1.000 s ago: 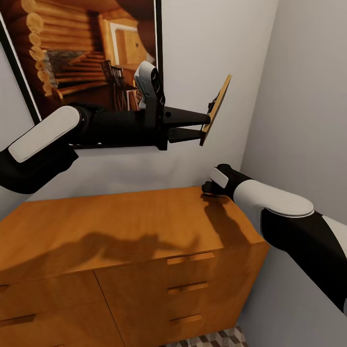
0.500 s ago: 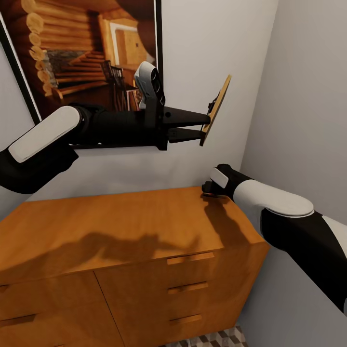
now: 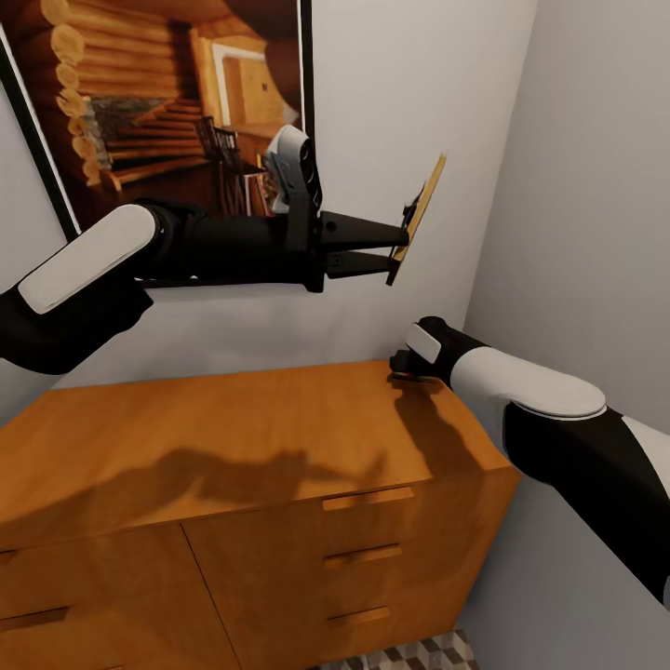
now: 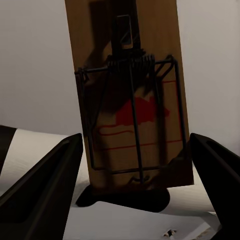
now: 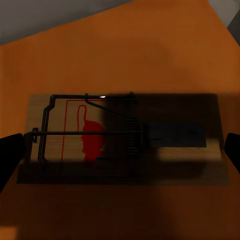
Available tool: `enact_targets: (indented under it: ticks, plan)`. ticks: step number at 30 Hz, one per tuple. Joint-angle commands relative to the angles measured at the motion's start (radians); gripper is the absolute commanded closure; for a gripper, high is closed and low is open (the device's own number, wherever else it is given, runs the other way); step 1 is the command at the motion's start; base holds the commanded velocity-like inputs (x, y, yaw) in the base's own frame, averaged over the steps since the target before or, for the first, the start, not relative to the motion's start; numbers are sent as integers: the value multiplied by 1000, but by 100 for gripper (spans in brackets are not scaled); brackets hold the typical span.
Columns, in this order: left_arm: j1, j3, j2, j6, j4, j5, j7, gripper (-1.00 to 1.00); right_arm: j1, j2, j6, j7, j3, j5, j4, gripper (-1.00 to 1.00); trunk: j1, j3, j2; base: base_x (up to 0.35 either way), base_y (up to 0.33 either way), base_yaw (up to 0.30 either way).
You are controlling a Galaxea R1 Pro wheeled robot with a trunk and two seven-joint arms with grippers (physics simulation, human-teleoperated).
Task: Take the four mousetraps from the cabinet in the bathroom and place them on the bathroom floor. Make sure all four end up on the same floor surface, and ensure that at least two of them are either under or directly next to the same bathroom sink.
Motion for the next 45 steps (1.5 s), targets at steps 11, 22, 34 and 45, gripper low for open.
enact_targets:
  ticks: [11,22,34,45]
  plan:
    - [-2,-2,1,1,0,-2,-4,100,21,1,5,-4,5,-19,-1,-100,0,-1,0,0,0,0]
    - [-2,-2,-1,0,0,-2,-2,100,21,1,5,-4,5,-19,-1,-100,0,-1,0,0,0,0]
    - [-2,-3,-1,0,0,-2,0,100,21,1,11,0,5,-19,-1,-100,0,-1,0,0,0,0]
    - [-2,-8,-1,0,0,-2,2,100,21,-1,58,7,5,-18,-1,-100,0,-1,0,0,0,0]
